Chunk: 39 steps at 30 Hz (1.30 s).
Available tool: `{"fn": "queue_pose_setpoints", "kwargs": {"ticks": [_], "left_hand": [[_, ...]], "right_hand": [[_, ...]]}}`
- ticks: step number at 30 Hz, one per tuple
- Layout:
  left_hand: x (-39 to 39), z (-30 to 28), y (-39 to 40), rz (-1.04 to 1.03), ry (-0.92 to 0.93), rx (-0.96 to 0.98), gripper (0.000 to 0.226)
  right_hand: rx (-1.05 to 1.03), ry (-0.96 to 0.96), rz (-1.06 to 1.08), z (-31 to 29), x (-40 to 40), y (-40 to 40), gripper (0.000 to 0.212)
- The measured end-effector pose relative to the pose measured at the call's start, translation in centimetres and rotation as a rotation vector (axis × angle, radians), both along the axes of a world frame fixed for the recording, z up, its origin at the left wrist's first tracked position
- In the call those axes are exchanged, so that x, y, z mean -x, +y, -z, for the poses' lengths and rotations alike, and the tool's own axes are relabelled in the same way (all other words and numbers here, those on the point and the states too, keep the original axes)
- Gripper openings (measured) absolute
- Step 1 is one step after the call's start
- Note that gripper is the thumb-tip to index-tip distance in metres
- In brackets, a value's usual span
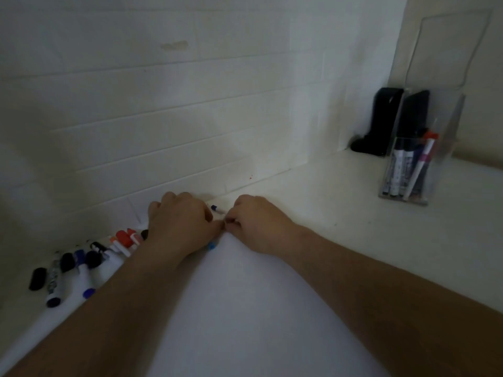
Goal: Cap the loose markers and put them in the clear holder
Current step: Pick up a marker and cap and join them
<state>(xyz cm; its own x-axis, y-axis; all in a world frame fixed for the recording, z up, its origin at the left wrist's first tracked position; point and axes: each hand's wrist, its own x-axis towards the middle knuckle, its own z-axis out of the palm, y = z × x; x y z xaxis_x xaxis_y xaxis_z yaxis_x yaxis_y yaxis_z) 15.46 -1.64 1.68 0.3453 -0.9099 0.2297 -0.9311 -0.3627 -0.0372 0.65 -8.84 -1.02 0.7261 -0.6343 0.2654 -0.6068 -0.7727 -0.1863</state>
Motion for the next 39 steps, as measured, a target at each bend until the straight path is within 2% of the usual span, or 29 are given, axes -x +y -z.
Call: {"fn": "queue_pose_setpoints", "kwargs": {"ticks": [4,7,10,12,14,17,21,25,30,35,39], "left_hand": [[0.8,0.0,-0.3,0.055,0.000,0.047,0.026],[1.0,0.1,-0.3,0.094,0.016,0.030,0.029],[1.1,0.2,-0.5,0.141,0.029,0.027,0.030],[1.2,0.1,-0.8,0.179,0.000,0.010,0.027],[1.8,-0.2,-1.2,0.241,0.005,0.002,0.024],[4.4,-0.6,-2.1,0.384,0.261,0.078,0.017],[8.9,-0.2,-3.6,0.519,0.716,0.195,0.011],[11.3,1.5,-4.1,0.450,0.989,0.272,0.015],[10.8,2.4,-4.2,0.434,1.101,0.322,0.023],[10.5,2.8,-4.1,0.405,1.067,0.376,0.020],[10.5,2.9,-4.3,0.402,1.032,0.381,0.021]], "right_hand": [[0.011,0.032,0.104,-1.3,1.6,-0.2,0.029],[-0.004,0.055,0.142,-2.0,5.3,-1.2,0.022],[-0.049,0.069,0.240,-2.2,10.1,-2.7,0.005],[-0.119,-0.027,0.321,-1.5,13.0,-3.3,0.009],[-0.154,-0.214,0.356,-0.6,14.9,-3.6,0.021],[-0.150,-0.398,0.385,0.1,15.7,-4.1,0.042],[-0.181,-0.424,0.376,-0.1,15.8,-3.7,0.030],[-0.219,-0.514,0.350,-0.3,16.2,-3.0,0.021],[-0.262,-0.620,0.349,-0.5,16.3,-3.1,0.007],[-0.010,-0.553,0.240,-0.6,16.1,-2.3,0.003],[0.043,-0.510,0.247,-0.5,15.7,-2.1,0.009]]}}
